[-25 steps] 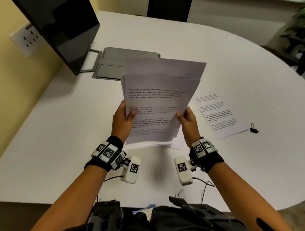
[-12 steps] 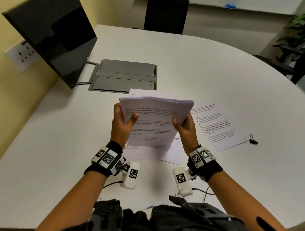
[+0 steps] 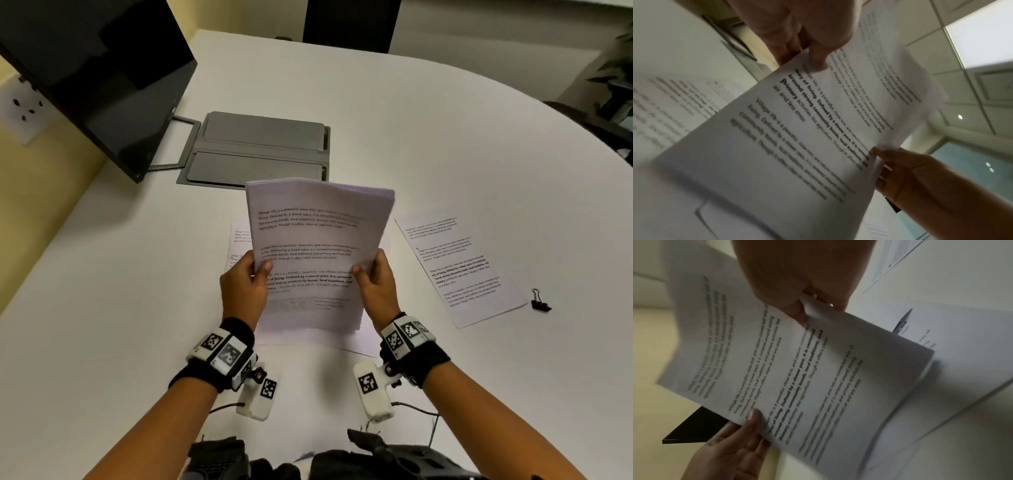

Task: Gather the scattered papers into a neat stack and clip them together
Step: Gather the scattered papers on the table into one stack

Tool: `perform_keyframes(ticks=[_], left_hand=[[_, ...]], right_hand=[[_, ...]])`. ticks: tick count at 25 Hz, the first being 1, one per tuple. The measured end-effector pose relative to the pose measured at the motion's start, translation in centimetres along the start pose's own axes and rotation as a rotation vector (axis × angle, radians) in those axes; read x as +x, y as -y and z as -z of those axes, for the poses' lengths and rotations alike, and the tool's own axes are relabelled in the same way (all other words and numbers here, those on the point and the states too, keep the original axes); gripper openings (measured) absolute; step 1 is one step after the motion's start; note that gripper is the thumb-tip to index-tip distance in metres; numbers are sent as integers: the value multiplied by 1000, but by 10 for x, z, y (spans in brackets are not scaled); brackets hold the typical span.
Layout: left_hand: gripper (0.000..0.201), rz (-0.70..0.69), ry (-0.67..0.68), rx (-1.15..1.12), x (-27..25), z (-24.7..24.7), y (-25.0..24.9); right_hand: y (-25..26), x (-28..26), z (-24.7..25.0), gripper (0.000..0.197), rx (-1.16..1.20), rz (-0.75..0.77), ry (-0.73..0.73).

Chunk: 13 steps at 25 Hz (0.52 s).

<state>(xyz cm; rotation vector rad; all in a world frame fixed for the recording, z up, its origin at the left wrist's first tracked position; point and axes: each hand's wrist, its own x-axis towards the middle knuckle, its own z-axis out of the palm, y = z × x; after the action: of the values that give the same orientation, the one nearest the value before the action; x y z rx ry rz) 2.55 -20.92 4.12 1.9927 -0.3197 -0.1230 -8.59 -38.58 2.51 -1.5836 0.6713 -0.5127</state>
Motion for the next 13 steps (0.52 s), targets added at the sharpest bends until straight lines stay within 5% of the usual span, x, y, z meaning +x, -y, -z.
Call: perform_keyframes(ticks=[7, 13], left_hand=[[24, 289, -38, 107, 21, 21, 22], [22, 492, -62, 42, 29, 30, 36]], right_hand=[[-13, 53, 55, 29, -399, -153, -162], [-45, 110, 153, 55, -937, -662, -152]])
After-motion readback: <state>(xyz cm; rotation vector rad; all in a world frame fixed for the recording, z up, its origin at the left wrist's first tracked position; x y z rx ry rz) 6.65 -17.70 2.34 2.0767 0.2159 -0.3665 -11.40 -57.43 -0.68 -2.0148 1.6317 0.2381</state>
